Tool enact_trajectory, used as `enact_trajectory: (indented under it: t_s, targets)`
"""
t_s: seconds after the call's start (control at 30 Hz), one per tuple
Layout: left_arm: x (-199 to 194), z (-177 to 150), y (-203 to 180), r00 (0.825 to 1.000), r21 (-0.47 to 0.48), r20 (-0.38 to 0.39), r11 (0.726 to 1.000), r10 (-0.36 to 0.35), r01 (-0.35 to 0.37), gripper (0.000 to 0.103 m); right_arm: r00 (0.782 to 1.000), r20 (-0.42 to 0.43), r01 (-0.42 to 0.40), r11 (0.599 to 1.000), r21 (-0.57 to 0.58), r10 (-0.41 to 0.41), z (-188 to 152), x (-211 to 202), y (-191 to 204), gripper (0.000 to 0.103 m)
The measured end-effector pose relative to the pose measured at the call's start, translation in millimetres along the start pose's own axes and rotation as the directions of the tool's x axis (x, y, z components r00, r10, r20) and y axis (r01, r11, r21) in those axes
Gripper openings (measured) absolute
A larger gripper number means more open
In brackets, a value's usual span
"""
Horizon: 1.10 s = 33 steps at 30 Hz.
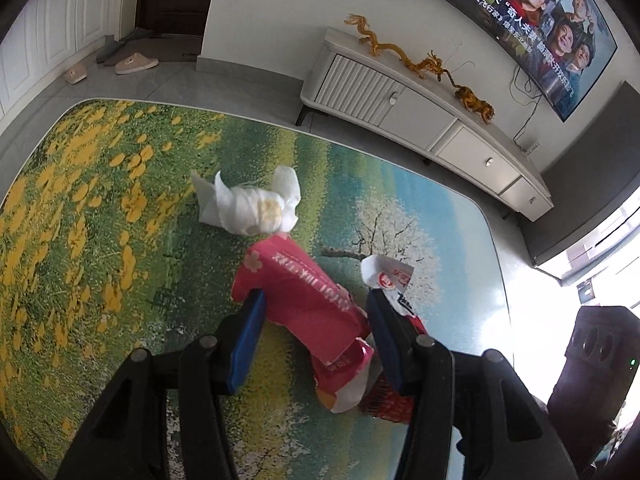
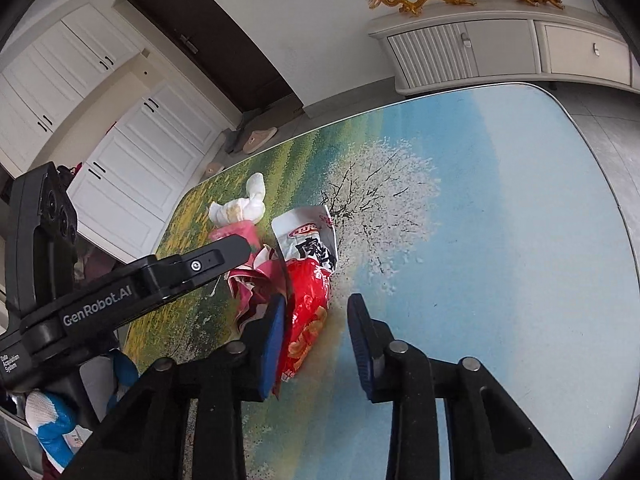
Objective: Collect trash
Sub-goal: 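Grasp the red-white snack bag with the right gripper while the left grasps a red wrapper, then lift both red wrappers up off the table with both grippers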
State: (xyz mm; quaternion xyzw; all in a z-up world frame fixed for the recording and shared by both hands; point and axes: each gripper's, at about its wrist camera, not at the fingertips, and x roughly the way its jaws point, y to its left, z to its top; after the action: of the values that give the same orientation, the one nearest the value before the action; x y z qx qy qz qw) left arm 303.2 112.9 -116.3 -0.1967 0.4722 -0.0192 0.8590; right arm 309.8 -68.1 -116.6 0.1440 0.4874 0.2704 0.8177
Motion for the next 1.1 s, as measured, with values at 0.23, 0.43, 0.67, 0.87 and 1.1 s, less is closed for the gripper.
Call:
enact_trajectory:
  t_s: [0.23, 0.43, 0.67, 0.87, 1.1]
  targets:
    - [-0.8, -5.5, 9.8, 0.999, -0.028, 0.000, 0.999, -0.039, 0.039, 0.036, 1.000, -0.010, 0.010, 1.000, 0.011, -0.009, -2.9, 7.2, -4.0, 0.009]
    - [-14.3, -11.2, 11.1, 0.995, -0.038, 0.015, 0.994, -0.098, 0.099, 0.013, 1.000, 0.012, 0.009, 1.000, 0.009, -0.009, -12.5, -4.5, -5.6, 0.006]
    - [-43.0, -21.0, 3.0, 0.992, -0.011, 0.058, 0.993, -0.116, 0.117, 0.004, 0.998, 0.060, 0.004, 1.000, 0.022, -0.006, -24.0, -32.2, -3.3, 0.006]
    - [-58.9, -23.7, 1.9, 0.990, -0.013, 0.079, 0.993, -0.120, 0.121, 0.007, 0.996, 0.093, 0.011, 1.000, 0.028, -0.014, -31.7, -52.0, 0.2, 0.006]
    - [-45.4, -16.9, -4.2, 0.993, -0.018, 0.066, 0.995, -0.100, 0.102, 0.037, 0.995, 0.103, 0.010, 0.999, 0.035, -0.013, -35.1, -57.0, -5.4, 0.006]
